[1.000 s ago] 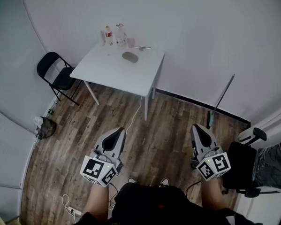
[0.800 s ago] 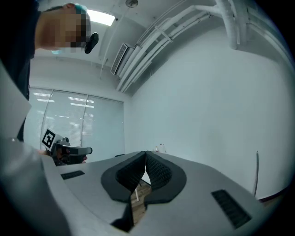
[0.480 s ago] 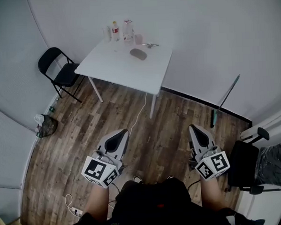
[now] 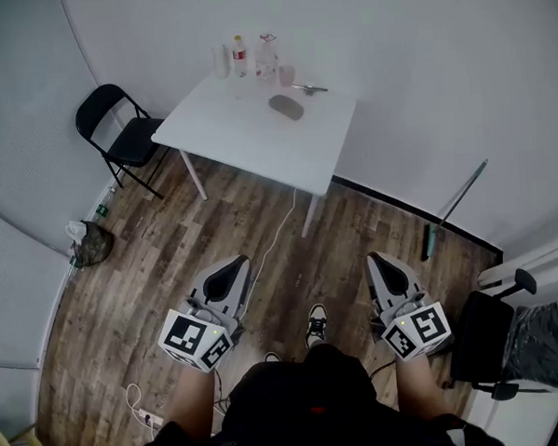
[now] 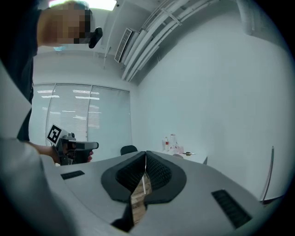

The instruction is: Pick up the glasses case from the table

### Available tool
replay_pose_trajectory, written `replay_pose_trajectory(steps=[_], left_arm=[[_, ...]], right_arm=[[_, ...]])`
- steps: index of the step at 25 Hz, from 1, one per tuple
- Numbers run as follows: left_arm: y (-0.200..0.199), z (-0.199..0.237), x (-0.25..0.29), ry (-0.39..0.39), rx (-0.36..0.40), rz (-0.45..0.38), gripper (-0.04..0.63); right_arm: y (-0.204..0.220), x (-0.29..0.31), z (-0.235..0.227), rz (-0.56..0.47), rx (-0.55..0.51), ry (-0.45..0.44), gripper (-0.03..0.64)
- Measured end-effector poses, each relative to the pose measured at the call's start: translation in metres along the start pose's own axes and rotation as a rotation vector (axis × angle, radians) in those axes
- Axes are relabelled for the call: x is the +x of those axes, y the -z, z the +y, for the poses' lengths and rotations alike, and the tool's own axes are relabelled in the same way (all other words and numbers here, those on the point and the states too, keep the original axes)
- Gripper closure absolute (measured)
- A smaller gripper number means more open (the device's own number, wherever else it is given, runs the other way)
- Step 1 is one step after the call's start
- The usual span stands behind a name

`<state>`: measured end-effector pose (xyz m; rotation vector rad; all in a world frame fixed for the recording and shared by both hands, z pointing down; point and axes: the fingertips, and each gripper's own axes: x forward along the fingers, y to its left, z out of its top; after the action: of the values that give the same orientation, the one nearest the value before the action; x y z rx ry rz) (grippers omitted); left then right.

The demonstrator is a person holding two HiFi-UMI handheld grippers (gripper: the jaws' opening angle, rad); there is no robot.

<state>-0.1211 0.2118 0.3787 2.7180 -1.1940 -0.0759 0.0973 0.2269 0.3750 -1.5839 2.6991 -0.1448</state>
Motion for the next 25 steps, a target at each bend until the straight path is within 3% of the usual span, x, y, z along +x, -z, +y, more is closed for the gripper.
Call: replay_pose_trajectory(steps=[9,15,25], left_arm=[[-0.013,0.023,0.096,-0.04,0.026,0.014,0.574],[-0.013,0.028,0.165,-0.091,-0.043,0.013,0.574],[-0.019,0.029,0.242,-0.137,-0.001,0.038,0.574]], right_arm=[[-0.008,0.071,-0.084,0.011,-0.025,-0.056,0.597],[-0.01,0.103,-0.153,0.032,0.0,-0.099,0.597],[-0.007,0.137,-0.236,0.048,0.038,-0.117,0.597]])
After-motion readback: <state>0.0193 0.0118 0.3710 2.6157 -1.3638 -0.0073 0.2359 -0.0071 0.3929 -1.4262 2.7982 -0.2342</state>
